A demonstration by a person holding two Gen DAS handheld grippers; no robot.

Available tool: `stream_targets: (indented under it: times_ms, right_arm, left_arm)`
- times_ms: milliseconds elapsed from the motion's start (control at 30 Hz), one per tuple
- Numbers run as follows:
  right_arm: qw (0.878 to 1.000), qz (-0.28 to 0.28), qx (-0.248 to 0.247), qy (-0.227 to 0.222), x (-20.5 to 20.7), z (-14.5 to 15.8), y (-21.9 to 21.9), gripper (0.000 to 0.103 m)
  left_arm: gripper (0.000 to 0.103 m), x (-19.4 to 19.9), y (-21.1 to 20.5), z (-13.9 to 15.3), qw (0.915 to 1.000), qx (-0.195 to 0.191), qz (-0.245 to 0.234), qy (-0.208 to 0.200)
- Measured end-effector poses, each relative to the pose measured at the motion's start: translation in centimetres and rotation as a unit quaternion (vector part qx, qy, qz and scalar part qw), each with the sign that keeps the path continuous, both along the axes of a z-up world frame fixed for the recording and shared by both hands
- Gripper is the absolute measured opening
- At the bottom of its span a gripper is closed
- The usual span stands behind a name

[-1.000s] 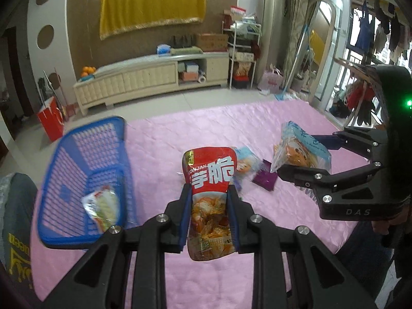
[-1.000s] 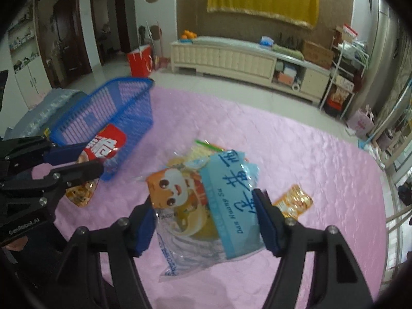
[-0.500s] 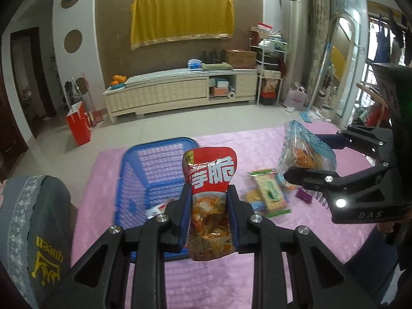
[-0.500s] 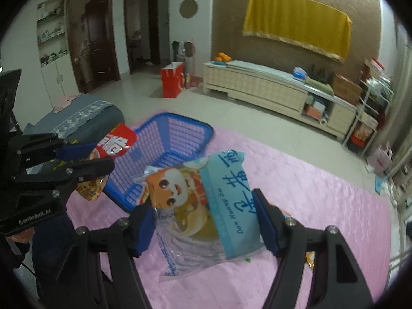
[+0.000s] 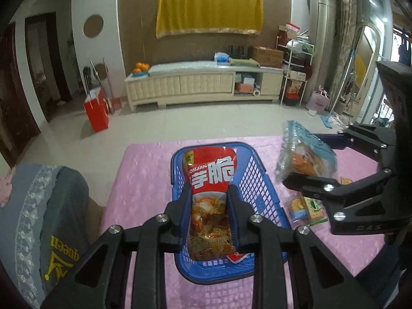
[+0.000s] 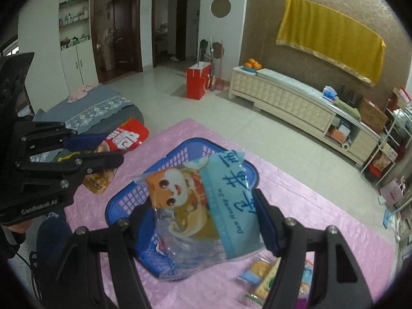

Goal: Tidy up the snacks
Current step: 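Carry both pouches over the basket and open the right tool to drop the bread bag, then lower the konjac pouch into the basket and open the left tool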

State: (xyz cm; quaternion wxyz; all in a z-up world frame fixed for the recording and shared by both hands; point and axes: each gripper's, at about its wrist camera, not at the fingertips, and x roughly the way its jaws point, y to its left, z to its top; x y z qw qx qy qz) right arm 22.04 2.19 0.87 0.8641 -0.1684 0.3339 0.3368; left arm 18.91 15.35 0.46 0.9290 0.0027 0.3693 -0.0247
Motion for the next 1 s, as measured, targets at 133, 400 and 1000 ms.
stream_targets:
  times_ms: [133,400,1000]
  right_arm:
    - [1.000,0.004,-0.021,0.017,2.2,-2.1,1.8,0.073]
    - [0.997,0.003,-0.072,0.042,6.6,-5.8,4.4,0.073]
    - [0.992,-0.057,-0.111,0.027,9.3,-6.4,3.9,0.089]
  left_arm:
    - [0.024,1.8,1.0,-1.5,0.9998,0.002,0.004,0.018]
    - [0.024,5.1,2.4,-4.4,0.9987,-0.008,0.016,0.048]
    - [0.024,6.1,2.2,-5.1,0.9980,-0.006,0.012,0.061]
